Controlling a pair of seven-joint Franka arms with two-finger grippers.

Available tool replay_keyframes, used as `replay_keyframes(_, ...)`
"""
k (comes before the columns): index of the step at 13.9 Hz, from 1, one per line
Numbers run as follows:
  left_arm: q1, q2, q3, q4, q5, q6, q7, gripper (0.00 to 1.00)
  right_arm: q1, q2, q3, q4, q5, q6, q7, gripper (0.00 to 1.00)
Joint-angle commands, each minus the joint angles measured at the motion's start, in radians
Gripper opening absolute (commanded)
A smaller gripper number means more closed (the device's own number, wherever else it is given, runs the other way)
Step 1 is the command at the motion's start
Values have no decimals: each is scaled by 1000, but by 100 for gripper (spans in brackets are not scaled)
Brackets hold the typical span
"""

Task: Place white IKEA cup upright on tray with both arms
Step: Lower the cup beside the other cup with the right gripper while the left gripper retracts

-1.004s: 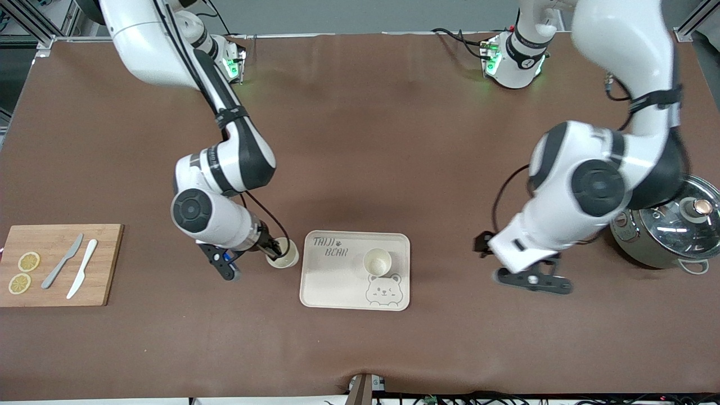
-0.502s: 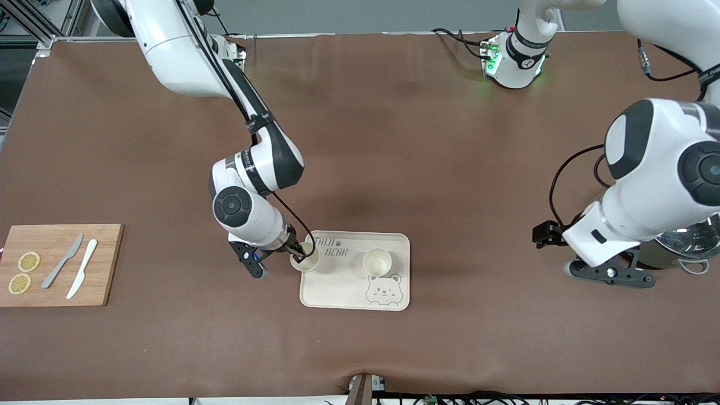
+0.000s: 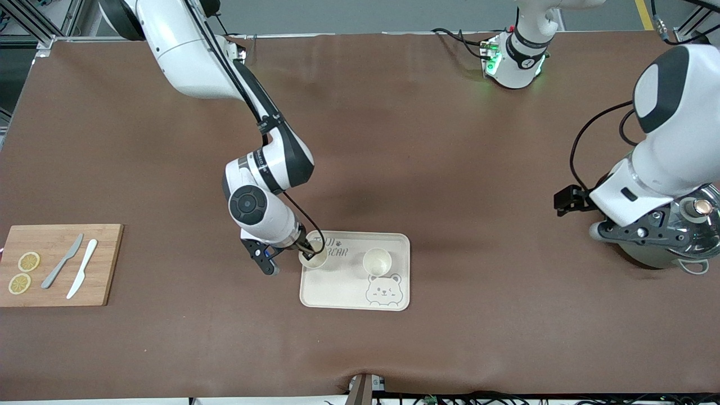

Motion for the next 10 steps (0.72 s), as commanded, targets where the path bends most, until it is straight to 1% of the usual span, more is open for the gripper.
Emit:
replay_keyframes(1, 35, -99, -4, -121, -18, 17, 14, 100, 15, 29, -8, 33, 8, 8, 40, 0)
replay_keyframes(7, 52, -185, -5, -190, -27, 13, 14, 100, 28, 61, -8, 32, 5, 30, 40, 0)
replay_keyframes(8, 62, -198, -5, -205, -27, 13, 15, 100, 27, 60, -8, 35, 6, 28, 35, 38)
replay_keyframes(10, 67, -214, -7, -247, -39, 11, 52, 100, 24, 52, -10, 36, 2, 16, 34, 99)
